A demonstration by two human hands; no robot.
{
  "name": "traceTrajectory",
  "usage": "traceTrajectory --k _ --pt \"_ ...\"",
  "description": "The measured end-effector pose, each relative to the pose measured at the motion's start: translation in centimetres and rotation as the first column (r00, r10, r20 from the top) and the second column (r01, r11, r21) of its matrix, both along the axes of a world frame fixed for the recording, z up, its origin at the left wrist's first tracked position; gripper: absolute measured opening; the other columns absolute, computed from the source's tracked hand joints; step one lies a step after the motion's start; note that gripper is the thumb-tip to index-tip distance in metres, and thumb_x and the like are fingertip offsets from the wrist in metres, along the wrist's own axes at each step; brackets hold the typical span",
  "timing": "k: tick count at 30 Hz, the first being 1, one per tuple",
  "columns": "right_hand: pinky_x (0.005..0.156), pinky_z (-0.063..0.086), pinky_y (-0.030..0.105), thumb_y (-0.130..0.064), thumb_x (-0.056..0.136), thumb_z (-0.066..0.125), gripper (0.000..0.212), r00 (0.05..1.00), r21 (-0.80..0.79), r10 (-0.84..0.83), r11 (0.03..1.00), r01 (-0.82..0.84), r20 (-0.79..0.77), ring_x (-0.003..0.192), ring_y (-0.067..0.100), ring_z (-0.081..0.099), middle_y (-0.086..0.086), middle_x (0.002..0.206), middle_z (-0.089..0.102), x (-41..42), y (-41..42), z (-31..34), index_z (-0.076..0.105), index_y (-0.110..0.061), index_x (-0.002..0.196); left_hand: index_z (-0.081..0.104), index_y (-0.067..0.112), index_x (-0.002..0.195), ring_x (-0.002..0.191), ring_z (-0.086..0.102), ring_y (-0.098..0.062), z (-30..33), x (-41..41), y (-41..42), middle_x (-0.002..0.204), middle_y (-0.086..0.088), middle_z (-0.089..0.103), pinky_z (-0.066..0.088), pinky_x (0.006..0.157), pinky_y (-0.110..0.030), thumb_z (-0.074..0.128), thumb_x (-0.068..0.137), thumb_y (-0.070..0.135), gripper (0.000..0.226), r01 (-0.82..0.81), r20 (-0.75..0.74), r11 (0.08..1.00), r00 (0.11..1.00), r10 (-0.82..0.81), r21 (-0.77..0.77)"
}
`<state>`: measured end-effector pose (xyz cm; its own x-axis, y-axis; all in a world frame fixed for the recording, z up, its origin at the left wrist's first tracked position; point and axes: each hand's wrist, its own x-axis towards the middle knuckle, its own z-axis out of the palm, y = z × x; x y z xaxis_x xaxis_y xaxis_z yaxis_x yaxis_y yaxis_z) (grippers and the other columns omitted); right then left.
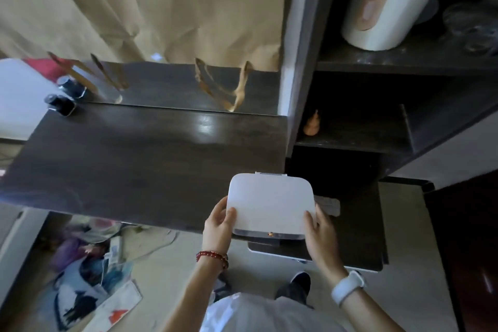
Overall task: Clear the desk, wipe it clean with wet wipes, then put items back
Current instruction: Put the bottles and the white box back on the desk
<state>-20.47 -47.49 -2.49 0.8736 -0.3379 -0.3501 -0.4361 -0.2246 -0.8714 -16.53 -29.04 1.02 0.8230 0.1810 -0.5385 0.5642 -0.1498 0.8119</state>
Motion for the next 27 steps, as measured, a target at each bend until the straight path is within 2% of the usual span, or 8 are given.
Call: traceTrajectory --k 4,6,9,12,16,18,21,27 --pt "0.085 0.036 0.024 -0.025 0.091 0.045 0.034 0.995 -0.063 0.095 0.994 -0.094 0.012 0.109 0.016 0.05 0.003 0.115 0.056 4.4 8.3 0.6 0.055 -0.011 0.121 0.059 0.038 0.081 0.071 0.05 -0.009 0.4 2.9 7.5 0.075 0.005 0.056 0.041 0.067 -0.027 0.044 0.087 0.018 0.025 -0.099 0.135 0.991 0.987 0.087 0.09" --pt "0.083 0.033 0.022 -0.015 0.093 0.044 0.031 0.992 -0.088 0.129 0.988 -0.129 -0.009 0.111 0.021 0.049 0.01 0.117 0.055 6.8 12.6 0.4 0.054 -0.009 0.122 0.064 0.034 0.082 0.067 0.044 -0.016 -0.5 4.8 12.0 0.075 -0.007 0.053 0.036 0.061 -0.028 0.038 0.076 0.031 0.026 -0.122 0.182 0.979 0.979 0.092 0.161" --pt "0.088 0.034 0.026 -0.014 0.093 0.041 0.035 0.991 -0.062 0.12 0.991 -0.123 -0.054 0.115 0.025 0.048 0.014 0.125 0.05 10.3 19.0 0.2 0.052 -0.009 0.125 0.061 0.024 0.108 0.089 0.052 -0.025 -1.8 8.0 18.1 0.102 -0.013 0.056 0.042 0.078 -0.033 0.036 0.08 0.033 0.039 -0.105 0.129 0.961 0.989 0.074 0.256" --pt "0.089 0.036 0.031 -0.014 0.09 0.041 0.033 0.988 -0.058 0.126 0.99 -0.131 -0.085 0.108 0.027 0.048 0.017 0.121 0.05 13.4 24.3 0.1 0.053 -0.008 0.119 0.059 0.024 0.103 0.098 0.054 -0.031 -1.7 11.4 22.8 0.105 -0.011 0.06 0.042 0.08 -0.036 0.035 0.077 0.032 0.036 -0.089 0.13 0.956 0.99 0.055 0.278" --pt "0.102 0.035 0.042 -0.029 0.082 0.039 0.054 0.983 -0.093 0.113 0.988 -0.127 -0.142 0.12 0.03 0.043 0.016 0.133 0.045 16.8 28.3 0.0 0.042 -0.01 0.132 0.052 0.021 0.122 0.111 0.052 -0.03 -2.3 15.5 26.6 0.121 -0.008 0.059 0.043 0.096 -0.041 0.045 0.086 0.016 0.037 -0.024 0.054 0.959 0.998 0.009 0.281" --pt "0.103 0.034 0.045 -0.023 0.086 0.041 0.05 0.979 -0.106 0.109 0.986 -0.129 -0.174 0.122 0.032 0.041 0.015 0.137 0.041 18.3 29.2 -0.3 0.039 -0.012 0.135 0.051 0.022 0.123 0.109 0.053 -0.031 -2.7 17.1 27.6 0.121 -0.009 0.06 0.044 0.09 -0.037 0.045 0.084 0.013 0.04 0.03 0.048 0.964 0.998 -0.044 0.266" --pt "0.101 0.037 0.044 -0.018 0.087 0.043 0.042 0.983 -0.112 0.087 0.988 -0.107 -0.164 0.119 0.031 0.044 0.014 0.134 0.042 19.9 29.9 -0.4 0.043 -0.012 0.129 0.046 0.02 0.127 0.105 0.052 -0.033 -2.8 19.1 28.3 0.12 -0.011 0.058 0.04 0.082 -0.032 0.045 0.085 0.011 0.043 0.104 0.027 0.958 0.993 -0.115 0.268" --pt "0.094 0.039 0.035 -0.02 0.092 0.039 0.048 0.981 -0.121 0.103 0.985 -0.124 -0.166 0.119 0.03 0.046 0.013 0.14 0.038 19.7 29.2 -0.6 0.032 -0.016 0.139 0.033 0.01 0.137 0.133 0.031 -0.029 -2.4 19.3 27.5 0.146 -0.011 0.033 0.028 0.107 -0.038 0.047 0.089 0.012 0.05 0.073 0.059 0.921 0.993 -0.104 0.382"
